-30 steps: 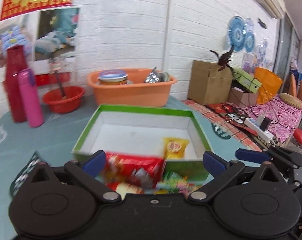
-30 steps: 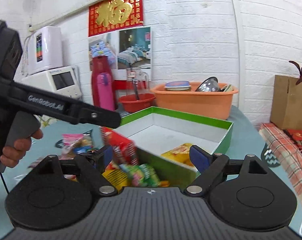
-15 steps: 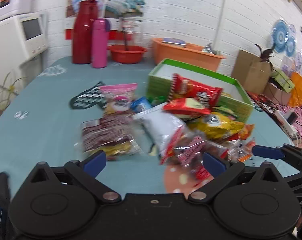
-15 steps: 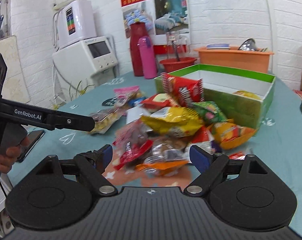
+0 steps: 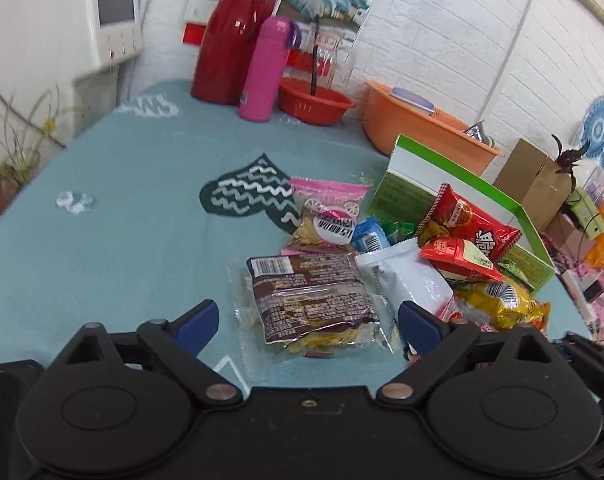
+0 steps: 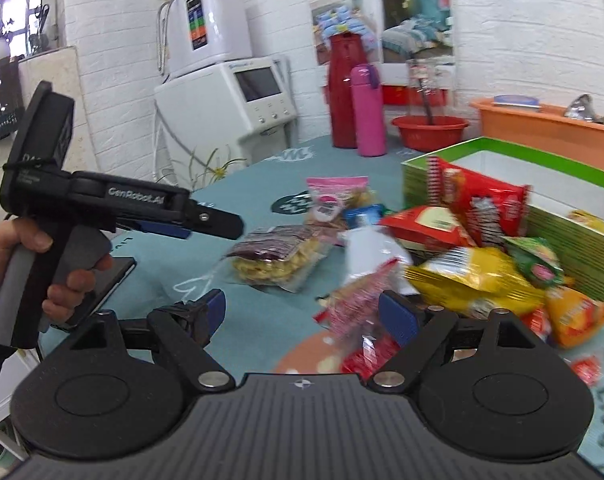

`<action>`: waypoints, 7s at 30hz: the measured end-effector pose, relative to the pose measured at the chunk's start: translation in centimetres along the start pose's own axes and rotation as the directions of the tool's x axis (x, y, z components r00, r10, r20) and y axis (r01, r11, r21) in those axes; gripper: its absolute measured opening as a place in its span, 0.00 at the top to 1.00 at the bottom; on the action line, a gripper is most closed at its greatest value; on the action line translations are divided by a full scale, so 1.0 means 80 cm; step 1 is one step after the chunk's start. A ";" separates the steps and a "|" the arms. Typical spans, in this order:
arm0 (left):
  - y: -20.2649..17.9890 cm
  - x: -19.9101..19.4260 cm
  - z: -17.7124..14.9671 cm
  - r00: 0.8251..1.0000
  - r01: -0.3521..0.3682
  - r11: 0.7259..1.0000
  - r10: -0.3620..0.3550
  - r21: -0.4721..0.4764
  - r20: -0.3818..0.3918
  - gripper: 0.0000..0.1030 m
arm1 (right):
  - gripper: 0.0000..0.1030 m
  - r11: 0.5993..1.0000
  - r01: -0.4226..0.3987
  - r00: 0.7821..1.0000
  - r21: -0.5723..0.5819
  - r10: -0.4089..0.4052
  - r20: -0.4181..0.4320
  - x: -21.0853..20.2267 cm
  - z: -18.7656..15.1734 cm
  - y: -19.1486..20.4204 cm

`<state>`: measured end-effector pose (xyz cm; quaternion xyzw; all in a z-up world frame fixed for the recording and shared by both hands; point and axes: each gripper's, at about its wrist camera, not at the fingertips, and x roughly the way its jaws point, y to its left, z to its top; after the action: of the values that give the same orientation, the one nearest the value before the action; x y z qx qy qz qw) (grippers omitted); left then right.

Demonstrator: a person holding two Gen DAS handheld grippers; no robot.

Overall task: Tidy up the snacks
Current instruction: 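Grasp the brown cookie pack with the left gripper, then carry the brown cookie pack into the green box and release it, then grasp the red-and-clear candy pack with the left gripper, then drop the red-and-clear candy pack into the green box, then grasp the yellow chip bag with the left gripper and lift it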

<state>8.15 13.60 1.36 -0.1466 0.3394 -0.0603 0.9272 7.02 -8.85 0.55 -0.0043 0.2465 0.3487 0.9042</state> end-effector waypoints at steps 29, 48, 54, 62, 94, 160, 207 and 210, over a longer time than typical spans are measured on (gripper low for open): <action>0.001 0.003 0.030 0.982 0.186 0.979 -0.187 -0.083 -0.012 0.45 | 0.22 0.987 -0.051 0.995 0.154 0.064 -0.078 0.072 0.045 -0.013; -0.219 0.106 0.128 0.914 0.403 0.895 -0.404 0.189 -0.033 0.46 | 0.22 0.948 0.186 0.951 0.257 -0.240 0.197 -0.060 0.085 -0.174; -0.239 0.173 0.147 0.910 0.415 0.893 -0.403 0.176 -0.097 0.46 | 0.22 0.924 0.207 0.944 0.322 -0.275 0.181 -0.043 0.080 -0.235; -0.222 0.230 0.151 0.935 0.345 0.927 -0.327 0.148 -0.136 0.00 | 0.16 0.914 0.186 0.962 0.362 -0.244 0.123 0.009 0.066 -0.282; -0.129 0.020 -0.019 0.954 0.271 0.955 -0.250 0.123 -0.165 0.00 | 0.00 0.961 0.108 0.991 0.255 -0.124 0.048 -0.099 -0.022 -0.100; -0.258 0.194 0.130 0.847 0.530 0.823 -0.504 0.204 -0.169 0.55 | 0.44 0.930 0.200 0.946 0.309 -0.266 0.186 -0.063 0.054 -0.243; -0.163 0.101 0.008 0.917 0.376 0.925 -0.365 0.045 -0.164 0.00 | 0.00 0.979 0.205 0.979 -0.008 -0.205 0.017 -0.041 -0.002 -0.107; -0.164 0.112 0.008 0.907 0.392 0.919 -0.379 0.038 -0.183 0.00 | 0.00 0.977 0.201 0.979 -0.068 -0.202 0.001 -0.029 0.002 -0.107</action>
<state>15.26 -0.64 0.47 -0.1705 0.3800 -0.2671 0.8690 11.04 -16.77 0.29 -0.0611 0.2353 0.2635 0.9335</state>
